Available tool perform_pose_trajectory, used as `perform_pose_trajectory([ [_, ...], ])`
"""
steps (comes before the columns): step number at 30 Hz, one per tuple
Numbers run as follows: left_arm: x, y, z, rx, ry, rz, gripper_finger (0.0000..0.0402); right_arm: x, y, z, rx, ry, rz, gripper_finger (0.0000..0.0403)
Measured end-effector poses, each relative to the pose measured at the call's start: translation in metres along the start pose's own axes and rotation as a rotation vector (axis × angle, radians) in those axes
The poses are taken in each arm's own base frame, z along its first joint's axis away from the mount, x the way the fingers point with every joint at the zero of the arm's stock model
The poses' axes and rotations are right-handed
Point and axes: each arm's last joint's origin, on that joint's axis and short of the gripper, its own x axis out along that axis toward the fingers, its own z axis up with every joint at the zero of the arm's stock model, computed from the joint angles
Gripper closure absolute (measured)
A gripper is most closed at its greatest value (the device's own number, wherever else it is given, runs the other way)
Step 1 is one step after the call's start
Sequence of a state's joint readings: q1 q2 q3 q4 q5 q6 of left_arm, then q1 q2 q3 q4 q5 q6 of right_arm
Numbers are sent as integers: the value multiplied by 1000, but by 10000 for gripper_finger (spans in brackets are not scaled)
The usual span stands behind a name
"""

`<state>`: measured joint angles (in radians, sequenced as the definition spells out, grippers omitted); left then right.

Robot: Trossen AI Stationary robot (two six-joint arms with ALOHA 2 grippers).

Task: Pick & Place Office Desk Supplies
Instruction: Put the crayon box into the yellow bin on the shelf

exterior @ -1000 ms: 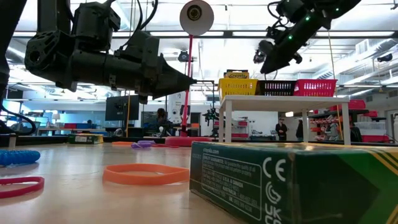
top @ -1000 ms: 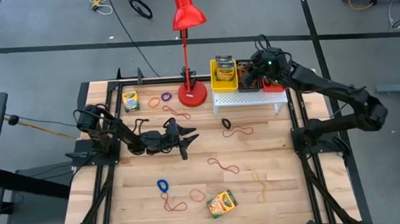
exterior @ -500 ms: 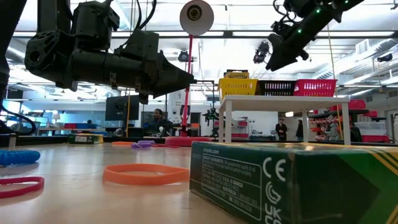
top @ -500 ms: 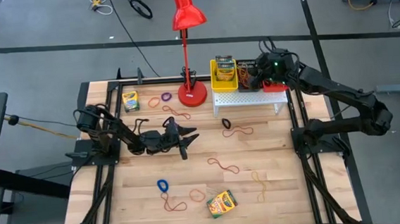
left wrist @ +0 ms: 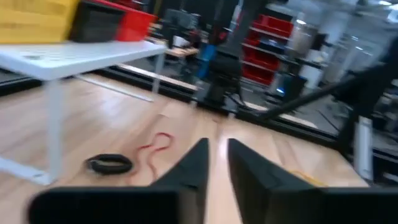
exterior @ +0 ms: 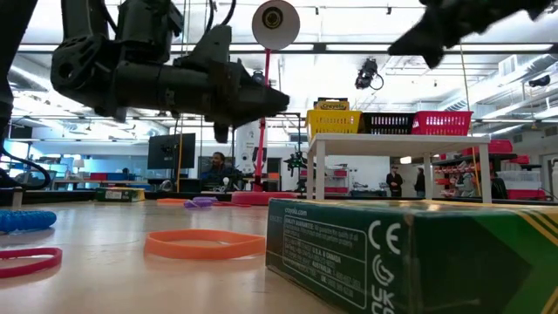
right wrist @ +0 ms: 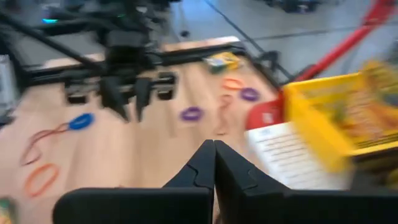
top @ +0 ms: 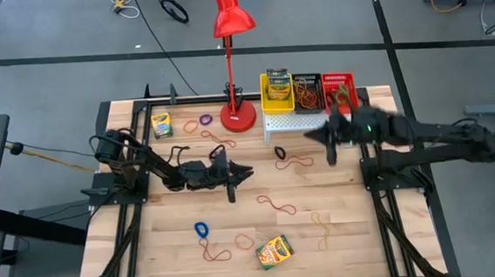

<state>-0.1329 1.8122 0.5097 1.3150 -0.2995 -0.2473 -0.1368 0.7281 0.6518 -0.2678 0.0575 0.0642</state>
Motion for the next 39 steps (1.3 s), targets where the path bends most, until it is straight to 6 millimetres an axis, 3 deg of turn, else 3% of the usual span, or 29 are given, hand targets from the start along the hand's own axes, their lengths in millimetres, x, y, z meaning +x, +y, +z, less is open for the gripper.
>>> perform_pose_trajectory([
  [3,1,-3,1,14,65,-53,389,2,17,-29,-8,-16,36,399],
  [8,-2,-18,2,90,235,-63,394,10,40,-68,-12,-41,88,400],
  [16,5,-52,2,116,573,69,348,15,54,-130,15,-131,193,400],
  [21,7,-57,12,172,707,200,327,12,53,-150,81,-158,184,400],
  [25,0,-41,21,230,749,248,336,13,53,-153,72,-147,116,400],
  [33,-16,-1,47,138,701,342,374,13,53,-152,55,-157,102,390],
  [39,-35,28,79,20,646,499,388,13,53,-152,55,-156,103,380],
])
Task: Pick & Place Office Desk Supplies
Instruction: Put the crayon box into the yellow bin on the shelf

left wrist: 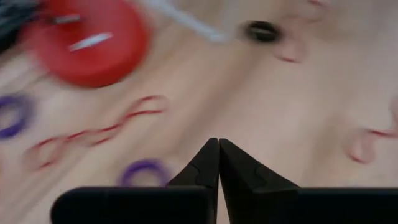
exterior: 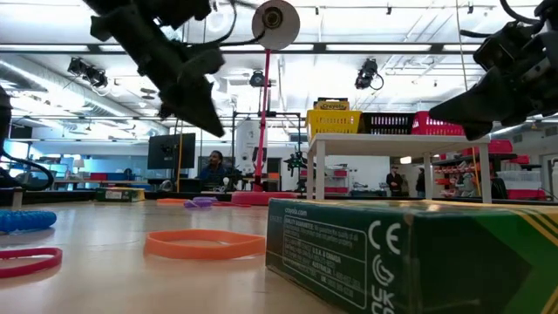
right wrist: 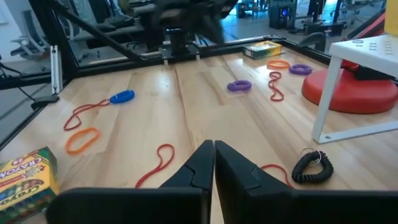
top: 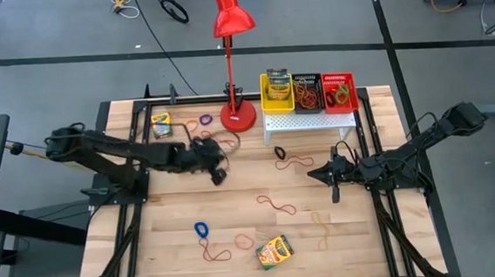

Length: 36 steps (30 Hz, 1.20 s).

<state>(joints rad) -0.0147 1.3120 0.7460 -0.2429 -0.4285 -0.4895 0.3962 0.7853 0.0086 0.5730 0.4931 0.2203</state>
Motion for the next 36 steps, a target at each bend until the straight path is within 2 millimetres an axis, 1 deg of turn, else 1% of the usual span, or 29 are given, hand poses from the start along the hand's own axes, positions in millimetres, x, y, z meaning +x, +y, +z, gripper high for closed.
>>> perform_pose_trajectory([
  [4,-6,36,7,-86,61,107,389,0,0,0,4,-1,1,378],
  [7,-1,60,7,-74,169,121,389,0,0,0,1,0,0,378],
  [9,2,73,7,-97,210,148,387,0,0,0,1,0,2,378],
  [13,6,96,10,-162,228,227,371,0,0,0,2,-3,3,378],
  [19,6,121,9,-203,280,291,319,0,0,0,11,-3,3,378],
  [22,7,136,9,-260,303,320,291,0,0,1,6,-6,1,378],
  [27,9,162,10,-335,406,398,242,0,0,1,7,-14,1,378],
  [32,21,184,16,-368,451,448,196,0,0,2,12,-17,1,378],
  [36,36,200,14,-396,515,502,178,0,0,2,12,-17,1,378],
])
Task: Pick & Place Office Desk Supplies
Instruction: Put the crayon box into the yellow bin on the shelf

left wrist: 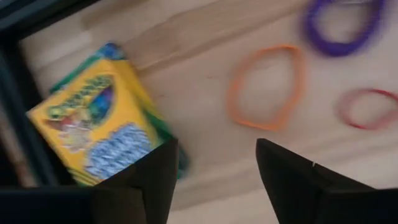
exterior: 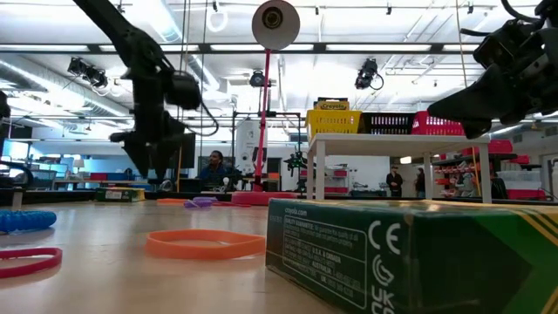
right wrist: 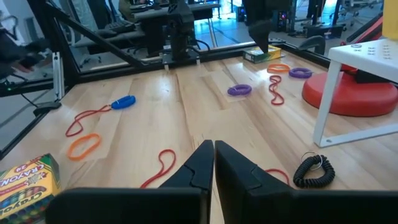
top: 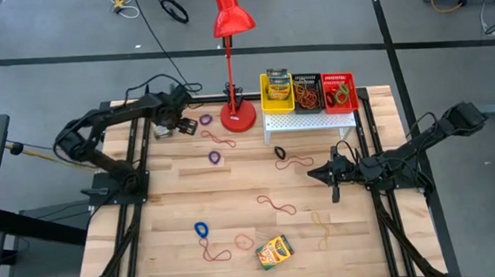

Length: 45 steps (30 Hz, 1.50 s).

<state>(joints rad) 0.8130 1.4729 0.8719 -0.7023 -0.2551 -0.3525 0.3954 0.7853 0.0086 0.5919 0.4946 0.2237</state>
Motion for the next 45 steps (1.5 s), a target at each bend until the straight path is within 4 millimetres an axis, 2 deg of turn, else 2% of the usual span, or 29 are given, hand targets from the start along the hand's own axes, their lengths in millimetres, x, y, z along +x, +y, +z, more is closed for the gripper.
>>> perform_pose_trajectory([
  [6,24,6,4,-10,85,82,183,0,0,0,0,0,0,378],
  [11,34,4,1,15,160,74,227,0,0,0,0,0,0,378],
  [20,20,-11,-23,169,331,8,366,0,0,0,-4,0,0,378],
  [23,9,-23,-33,239,364,-27,393,0,0,0,-4,0,0,378],
  [26,-4,-36,-42,278,333,-44,389,0,0,0,-4,0,0,378],
  [30,-19,-49,-53,298,290,-50,344,0,0,0,-4,0,0,378],
  [34,-22,-58,-58,290,260,-27,289,0,0,0,-4,0,0,378],
  [38,-14,-63,-61,285,223,-35,247,0,0,0,-26,0,0,378],
  [41,-5,-62,-67,273,219,-36,241,0,0,0,-30,0,0,378],
  [45,1,-56,-75,275,252,0,271,0,0,0,-30,0,0,378],
])
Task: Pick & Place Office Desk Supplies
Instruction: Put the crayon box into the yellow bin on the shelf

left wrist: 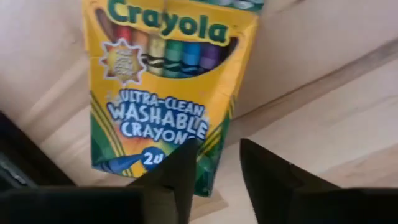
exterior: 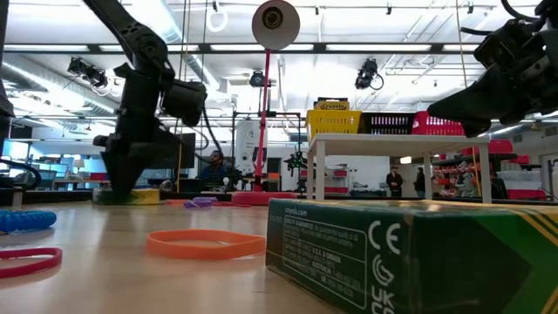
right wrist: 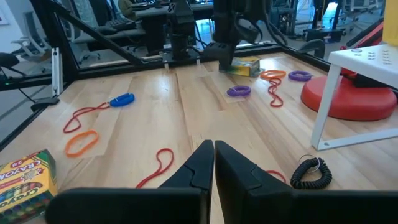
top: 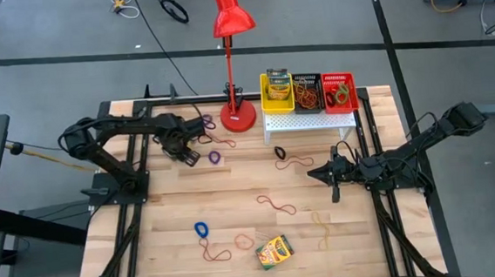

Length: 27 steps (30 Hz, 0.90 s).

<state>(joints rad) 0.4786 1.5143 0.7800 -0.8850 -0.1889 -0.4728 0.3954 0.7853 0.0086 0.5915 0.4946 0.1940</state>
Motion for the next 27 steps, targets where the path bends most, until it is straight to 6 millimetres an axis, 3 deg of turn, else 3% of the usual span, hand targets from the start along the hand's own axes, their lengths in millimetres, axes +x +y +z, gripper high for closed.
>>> perform_pose_trajectory([
  [8,-5,-12,-9,115,-20,40,391,0,0,0,0,0,0,378],
  [14,-29,-26,-26,169,-57,26,395,0,0,0,-1,1,0,378],
  [20,-63,-42,-56,192,-211,-87,396,0,0,0,-2,3,-1,378],
  [27,-85,-101,-91,237,-563,-329,396,0,0,0,38,3,-1,378],
])
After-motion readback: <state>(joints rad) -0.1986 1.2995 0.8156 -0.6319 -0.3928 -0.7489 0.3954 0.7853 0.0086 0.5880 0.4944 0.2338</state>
